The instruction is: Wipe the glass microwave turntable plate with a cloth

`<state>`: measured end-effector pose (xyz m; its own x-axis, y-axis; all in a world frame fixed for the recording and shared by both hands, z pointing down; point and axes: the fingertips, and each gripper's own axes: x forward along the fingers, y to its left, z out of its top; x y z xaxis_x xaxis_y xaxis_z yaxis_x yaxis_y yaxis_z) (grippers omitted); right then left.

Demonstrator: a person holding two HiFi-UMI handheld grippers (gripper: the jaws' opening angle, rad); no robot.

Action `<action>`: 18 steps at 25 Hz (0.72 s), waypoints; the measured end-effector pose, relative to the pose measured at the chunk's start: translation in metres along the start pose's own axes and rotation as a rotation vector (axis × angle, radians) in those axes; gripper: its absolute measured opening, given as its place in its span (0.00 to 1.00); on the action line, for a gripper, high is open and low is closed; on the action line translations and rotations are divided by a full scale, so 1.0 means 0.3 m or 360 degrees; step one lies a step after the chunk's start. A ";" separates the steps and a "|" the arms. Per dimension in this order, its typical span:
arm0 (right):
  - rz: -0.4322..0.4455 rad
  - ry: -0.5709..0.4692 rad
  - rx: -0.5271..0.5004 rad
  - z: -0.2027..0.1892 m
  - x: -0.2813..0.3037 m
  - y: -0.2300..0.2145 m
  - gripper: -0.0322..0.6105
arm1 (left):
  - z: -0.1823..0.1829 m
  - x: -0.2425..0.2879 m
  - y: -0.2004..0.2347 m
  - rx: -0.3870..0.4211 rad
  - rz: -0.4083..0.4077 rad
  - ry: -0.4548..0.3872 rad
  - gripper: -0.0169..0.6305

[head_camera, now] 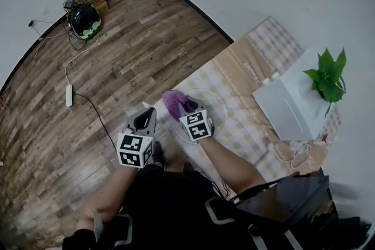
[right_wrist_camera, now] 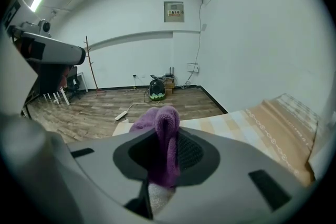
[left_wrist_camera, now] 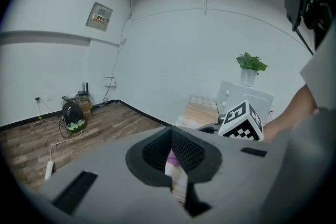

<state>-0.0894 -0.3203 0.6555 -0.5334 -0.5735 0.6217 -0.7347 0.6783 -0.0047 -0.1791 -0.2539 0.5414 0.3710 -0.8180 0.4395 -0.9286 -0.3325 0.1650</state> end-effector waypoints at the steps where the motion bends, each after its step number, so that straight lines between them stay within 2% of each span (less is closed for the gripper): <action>1: -0.0002 0.0006 -0.0008 -0.004 0.009 -0.008 0.17 | -0.001 0.002 0.002 -0.0001 0.0002 0.0003 0.03; 10: -0.0116 0.0080 0.0020 -0.025 0.007 -0.136 0.17 | 0.004 0.028 -0.013 -0.0001 -0.0019 0.0021 0.03; 18: -0.0217 0.0137 0.0126 -0.072 -0.021 -0.261 0.17 | 0.002 0.047 -0.041 0.0012 -0.0042 0.0037 0.03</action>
<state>-0.0194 -0.3598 0.6689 -0.3910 -0.6139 0.6857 -0.8304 0.5566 0.0249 -0.1625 -0.2616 0.5449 0.3948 -0.7978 0.4557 -0.9184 -0.3572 0.1702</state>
